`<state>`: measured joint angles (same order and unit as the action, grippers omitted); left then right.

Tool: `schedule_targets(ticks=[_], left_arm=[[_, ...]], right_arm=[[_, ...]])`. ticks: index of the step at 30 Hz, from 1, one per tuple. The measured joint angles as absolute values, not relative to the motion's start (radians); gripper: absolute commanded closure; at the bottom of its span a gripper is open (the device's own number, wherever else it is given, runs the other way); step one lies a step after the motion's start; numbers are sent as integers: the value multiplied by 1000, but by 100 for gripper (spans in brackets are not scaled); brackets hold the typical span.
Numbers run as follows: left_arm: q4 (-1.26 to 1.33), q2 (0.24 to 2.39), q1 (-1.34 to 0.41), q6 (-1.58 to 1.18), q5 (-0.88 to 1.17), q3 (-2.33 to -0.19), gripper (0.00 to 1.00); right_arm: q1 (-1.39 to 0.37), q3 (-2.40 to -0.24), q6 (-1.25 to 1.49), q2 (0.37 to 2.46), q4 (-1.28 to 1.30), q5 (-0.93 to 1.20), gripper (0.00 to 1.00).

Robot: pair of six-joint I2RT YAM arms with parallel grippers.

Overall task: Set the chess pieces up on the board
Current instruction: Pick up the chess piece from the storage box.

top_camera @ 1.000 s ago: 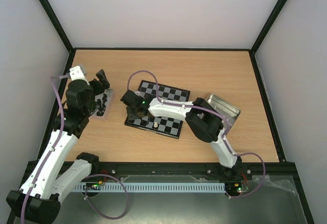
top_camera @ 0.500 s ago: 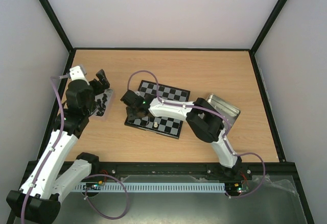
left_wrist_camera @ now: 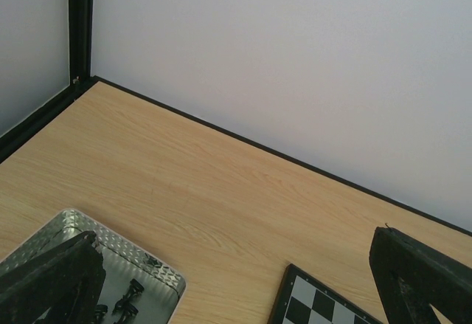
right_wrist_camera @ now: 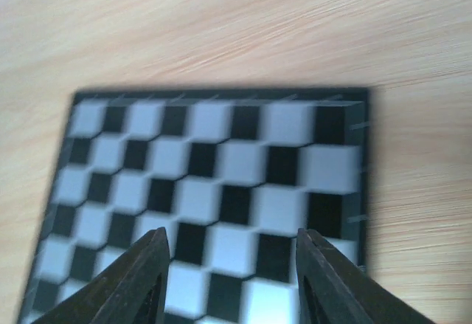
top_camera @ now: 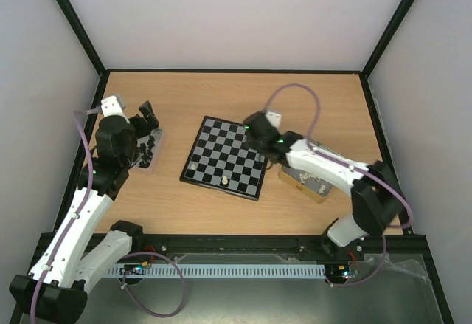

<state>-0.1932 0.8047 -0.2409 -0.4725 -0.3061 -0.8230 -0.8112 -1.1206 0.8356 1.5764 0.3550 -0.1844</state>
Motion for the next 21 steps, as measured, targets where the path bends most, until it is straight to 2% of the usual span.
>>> schedule_targets(ticks=[4, 9, 15, 21], left_arm=[[-193, 805, -241, -472, -303, -823, 1], [-193, 806, -241, -472, -296, -820, 1], [-193, 812, -241, -472, -292, -818, 1], [-193, 815, -240, -472, -290, -818, 1]], right_arm=[[-651, -957, 884, 1430, 355, -247, 55], [-488, -812, 902, 1331, 368, -266, 70], [-356, -741, 874, 1302, 370, -245, 70], [-294, -731, 806, 1357, 353, -181, 71]])
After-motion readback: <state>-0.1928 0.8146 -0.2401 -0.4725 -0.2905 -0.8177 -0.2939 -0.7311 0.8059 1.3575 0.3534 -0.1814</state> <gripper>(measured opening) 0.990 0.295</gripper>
